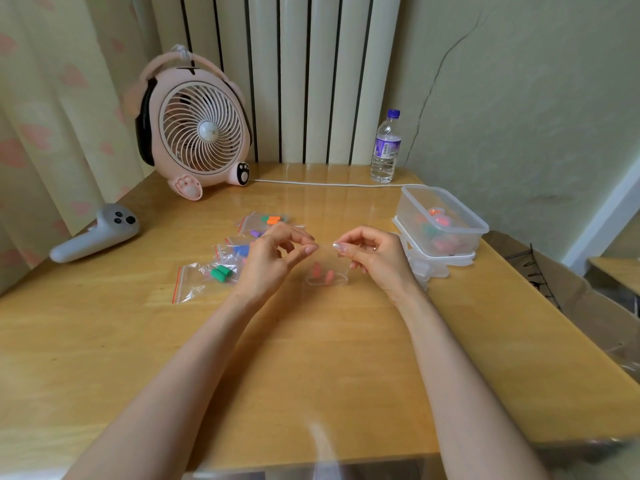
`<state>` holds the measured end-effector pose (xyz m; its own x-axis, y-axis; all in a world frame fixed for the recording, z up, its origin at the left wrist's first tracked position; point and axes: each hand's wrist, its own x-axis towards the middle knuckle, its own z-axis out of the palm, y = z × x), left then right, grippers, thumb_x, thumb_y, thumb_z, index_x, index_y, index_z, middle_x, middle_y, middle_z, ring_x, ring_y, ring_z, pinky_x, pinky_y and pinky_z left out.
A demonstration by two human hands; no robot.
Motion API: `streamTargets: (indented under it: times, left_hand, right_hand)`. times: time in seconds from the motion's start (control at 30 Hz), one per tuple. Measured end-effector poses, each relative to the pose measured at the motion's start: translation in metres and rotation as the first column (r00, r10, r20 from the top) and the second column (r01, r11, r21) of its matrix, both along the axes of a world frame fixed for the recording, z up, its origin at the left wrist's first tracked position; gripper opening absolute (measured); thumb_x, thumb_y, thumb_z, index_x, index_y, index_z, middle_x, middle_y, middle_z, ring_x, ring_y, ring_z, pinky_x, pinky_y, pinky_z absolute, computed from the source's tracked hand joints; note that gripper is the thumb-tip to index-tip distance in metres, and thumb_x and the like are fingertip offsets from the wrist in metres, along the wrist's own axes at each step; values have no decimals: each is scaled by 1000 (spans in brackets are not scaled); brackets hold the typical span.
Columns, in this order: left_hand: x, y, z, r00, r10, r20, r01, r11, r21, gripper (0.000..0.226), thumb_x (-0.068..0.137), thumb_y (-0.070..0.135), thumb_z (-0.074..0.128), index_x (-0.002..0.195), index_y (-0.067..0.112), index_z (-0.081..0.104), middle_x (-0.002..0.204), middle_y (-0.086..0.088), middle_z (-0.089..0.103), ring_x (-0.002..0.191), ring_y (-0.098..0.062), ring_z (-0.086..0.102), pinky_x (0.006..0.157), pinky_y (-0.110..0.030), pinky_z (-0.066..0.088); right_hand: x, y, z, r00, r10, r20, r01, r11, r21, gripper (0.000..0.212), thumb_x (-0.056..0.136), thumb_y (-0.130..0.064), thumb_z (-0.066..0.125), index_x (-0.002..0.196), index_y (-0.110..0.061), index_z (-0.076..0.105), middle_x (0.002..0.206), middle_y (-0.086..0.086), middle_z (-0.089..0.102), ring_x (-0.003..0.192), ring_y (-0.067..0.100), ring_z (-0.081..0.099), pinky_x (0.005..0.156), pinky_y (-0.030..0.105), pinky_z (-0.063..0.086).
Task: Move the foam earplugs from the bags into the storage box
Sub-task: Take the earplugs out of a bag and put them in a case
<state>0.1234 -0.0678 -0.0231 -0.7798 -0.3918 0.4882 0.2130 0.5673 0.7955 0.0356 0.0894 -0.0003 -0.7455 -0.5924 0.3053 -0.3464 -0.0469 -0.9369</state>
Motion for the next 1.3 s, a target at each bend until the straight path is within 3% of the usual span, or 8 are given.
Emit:
streamTargets:
  times: [0.23, 0.47, 0.6, 0.7, 0.83, 1.0, 1.17, 1.3]
  left_hand:
    - [-1, 2, 1, 999, -12, 37, 11, 1000, 16, 20, 78, 24, 72, 95, 16, 67, 98, 11, 64, 65, 3, 45, 64, -12, 35]
    - [-2, -2, 0, 993, 118, 26, -120, 988, 99, 8, 84, 19, 67, 82, 11, 66, 72, 12, 60, 61, -2, 48, 62, -23, 40]
    - [-2, -10, -2, 942, 337, 3, -327, 912, 247, 12, 89, 11, 61, 87, -1, 61, 67, -3, 58, 47, -5, 52, 51, -30, 52]
    - [-3, -18, -6, 892, 449, 54, -443, 844, 302, 14, 90, 10, 59, 101, 2, 55, 81, -7, 60, 50, -1, 55, 39, -12, 40]
    - [-4, -26, -14, 860, 478, 181, -509, 833, 216, 44, 88, 15, 61, 126, 5, 43, 128, -13, 45, 100, -24, 57, 90, -33, 46]
    - [-3, -22, -12, 873, 464, 149, -486, 855, 180, 30, 88, 11, 57, 117, 6, 50, 125, -13, 42, 98, -24, 60, 91, -41, 47]
    - [-6, -18, -13, 938, 324, 125, -343, 919, 194, 10, 88, 11, 59, 96, 17, 59, 102, -11, 60, 74, -23, 58, 63, -36, 48]
    - [-7, -9, -11, 974, 187, 128, -210, 956, 204, 7, 88, 9, 60, 93, 12, 60, 89, 0, 64, 80, -18, 61, 72, -31, 50]
  right_hand:
    - [-6, 0, -3, 999, -44, 10, 44, 998, -53, 9, 84, -5, 66, 77, -11, 64, 66, 5, 63, 51, 11, 54, 48, 21, 44]
    - [-10, -1, -4, 987, -161, 28, 164, 976, -144, 11, 86, -6, 64, 82, -17, 65, 74, 3, 66, 57, 12, 59, 53, 24, 49]
    - [-26, 2, -19, 798, -502, -333, 581, 788, 202, 10, 85, -16, 64, 91, -23, 68, 89, -4, 67, 93, 19, 59, 80, 32, 46]
    - [-32, 7, -27, 726, -399, -561, 666, 611, 427, 26, 87, -14, 59, 111, -22, 64, 119, 3, 61, 119, 23, 44, 103, 32, 31]
    - [-36, 7, -35, 747, -278, -604, 650, 493, 578, 36, 87, -18, 59, 123, -22, 58, 130, 2, 55, 133, 21, 34, 116, 43, -6]
    - [-38, 10, -39, 716, -320, -620, 692, 442, 571, 41, 88, -9, 54, 126, -24, 56, 137, 7, 44, 135, 26, 29, 117, 44, -2]
    - [-41, 13, -39, 664, -382, -643, 741, 454, 495, 45, 81, 7, 49, 114, -20, 65, 114, 10, 56, 114, 26, 52, 118, 39, -2]
    - [-37, 6, -36, 735, -469, -490, 649, 696, 307, 39, 79, -2, 64, 113, -20, 66, 113, 7, 54, 105, 26, 55, 101, 34, 38]
